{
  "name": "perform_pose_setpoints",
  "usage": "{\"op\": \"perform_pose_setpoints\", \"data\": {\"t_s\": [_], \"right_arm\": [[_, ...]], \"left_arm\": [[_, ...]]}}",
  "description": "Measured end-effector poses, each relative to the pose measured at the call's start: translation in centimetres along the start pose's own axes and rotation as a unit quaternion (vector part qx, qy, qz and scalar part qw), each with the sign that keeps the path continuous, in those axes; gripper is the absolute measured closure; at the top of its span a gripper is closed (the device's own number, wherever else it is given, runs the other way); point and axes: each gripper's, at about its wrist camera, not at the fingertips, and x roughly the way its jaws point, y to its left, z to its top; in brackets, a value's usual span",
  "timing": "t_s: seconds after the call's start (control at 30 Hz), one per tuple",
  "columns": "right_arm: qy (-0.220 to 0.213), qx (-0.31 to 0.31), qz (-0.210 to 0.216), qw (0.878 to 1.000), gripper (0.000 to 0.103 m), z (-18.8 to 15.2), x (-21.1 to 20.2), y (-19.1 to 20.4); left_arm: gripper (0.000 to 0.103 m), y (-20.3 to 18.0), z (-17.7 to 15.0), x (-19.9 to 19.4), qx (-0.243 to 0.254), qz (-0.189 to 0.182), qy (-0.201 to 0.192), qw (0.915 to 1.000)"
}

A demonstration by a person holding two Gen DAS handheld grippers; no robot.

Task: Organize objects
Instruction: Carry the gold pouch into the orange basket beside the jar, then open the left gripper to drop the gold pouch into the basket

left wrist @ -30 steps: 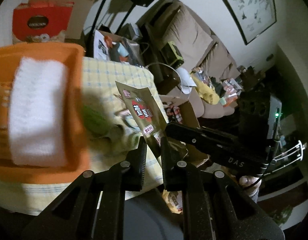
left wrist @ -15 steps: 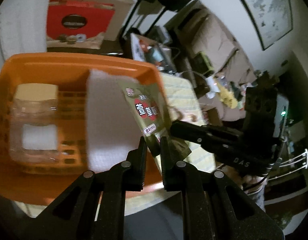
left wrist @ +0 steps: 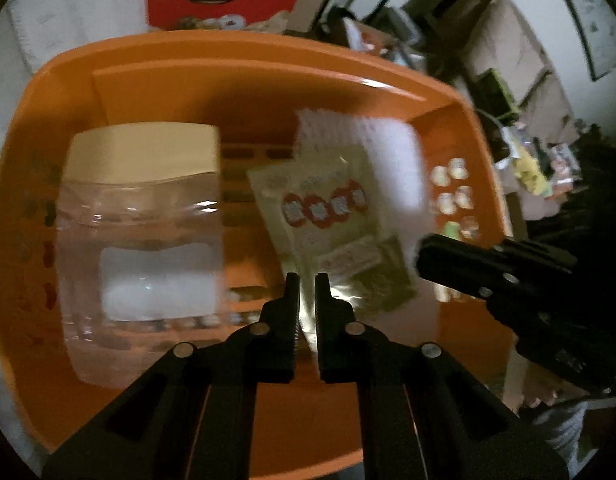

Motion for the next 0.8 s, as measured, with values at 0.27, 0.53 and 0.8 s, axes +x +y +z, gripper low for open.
{"op": "perform_pose_setpoints", "data": {"t_s": [0.27, 0.53, 0.8], "right_arm": [[0.019, -0.012, -0.123, 0.992, 0.092, -0.1, -0.2, -0.3], [-0.029, -0.024, -0.125, 0.991, 0.091, -0.7, -4.0, 0.5], [-0.035, -0.026, -0.145, 0.988, 0.088, -1.0, -6.1, -0.3]], "left_arm": [[0.097, -0.7, -0.9, -0.6, 0.017, 0.008, -0.015, 0.9997], [0.082, -5.1, 0.1, 1.3, 0.036, -0.029, 0.007, 0.9989], [0.075, -8.5, 1.2, 3.5, 0.058, -0.007, 0.022, 0.9981]]}}
